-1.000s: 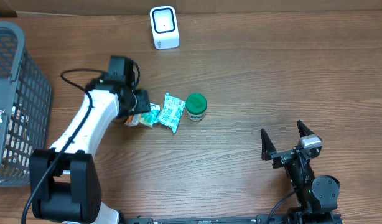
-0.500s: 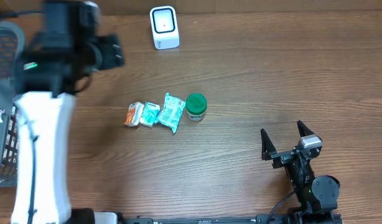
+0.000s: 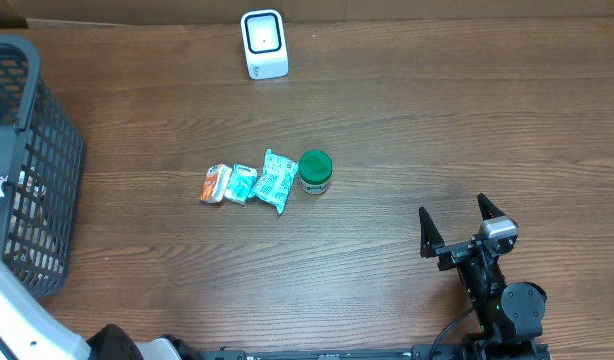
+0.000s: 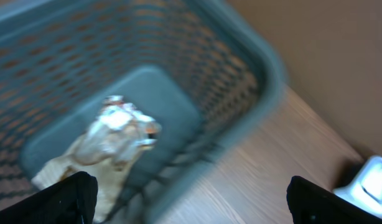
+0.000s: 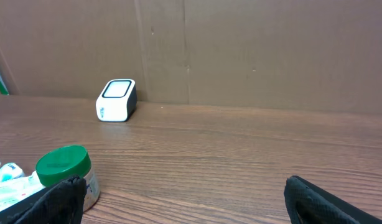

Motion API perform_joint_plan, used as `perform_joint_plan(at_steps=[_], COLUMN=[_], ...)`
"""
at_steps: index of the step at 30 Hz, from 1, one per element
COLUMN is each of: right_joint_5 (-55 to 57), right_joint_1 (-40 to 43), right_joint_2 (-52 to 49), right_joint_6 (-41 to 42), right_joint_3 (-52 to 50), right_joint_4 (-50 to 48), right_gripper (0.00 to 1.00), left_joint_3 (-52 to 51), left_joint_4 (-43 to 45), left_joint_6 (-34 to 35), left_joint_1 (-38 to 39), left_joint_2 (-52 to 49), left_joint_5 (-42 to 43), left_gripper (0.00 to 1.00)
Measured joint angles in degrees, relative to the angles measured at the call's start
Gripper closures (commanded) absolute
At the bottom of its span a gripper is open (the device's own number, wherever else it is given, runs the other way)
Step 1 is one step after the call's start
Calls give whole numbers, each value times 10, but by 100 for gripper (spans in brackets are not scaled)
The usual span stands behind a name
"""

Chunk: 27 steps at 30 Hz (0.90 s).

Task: Scan the item barcode
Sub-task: 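Reach the left gripper into the basket and grasp the brown bean bag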

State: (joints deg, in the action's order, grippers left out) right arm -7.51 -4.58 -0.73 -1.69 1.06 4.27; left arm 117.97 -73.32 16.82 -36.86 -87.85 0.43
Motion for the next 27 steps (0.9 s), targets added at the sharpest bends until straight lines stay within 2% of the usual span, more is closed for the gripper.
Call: perform_joint_plan(at_steps=[4,8,17,22,27], right_joint_5=[0,0,0,0,0], right_joint_1=[0,0,0,0,0], right_joint_2=[0,0,0,0,0], right_joint_6=[0,0,0,0,0], right_joint_3=[0,0,0,0,0], right_joint_4=[0,0,0,0,0], right_gripper=[0,0,0,0,0], left_joint_3=[-30,-103,-268,-285,-285], left_joint_4=[2,35,158,196,220], left_joint_6=[4,-16,-148,-219,-261], left_joint_1=[-55,-82,-121,-127,-127], left_joint_2=[-9,-27,-80,-114,-157], left_joint_5=[6,9,-8,0,2], left_gripper=[0,0,0,2,4])
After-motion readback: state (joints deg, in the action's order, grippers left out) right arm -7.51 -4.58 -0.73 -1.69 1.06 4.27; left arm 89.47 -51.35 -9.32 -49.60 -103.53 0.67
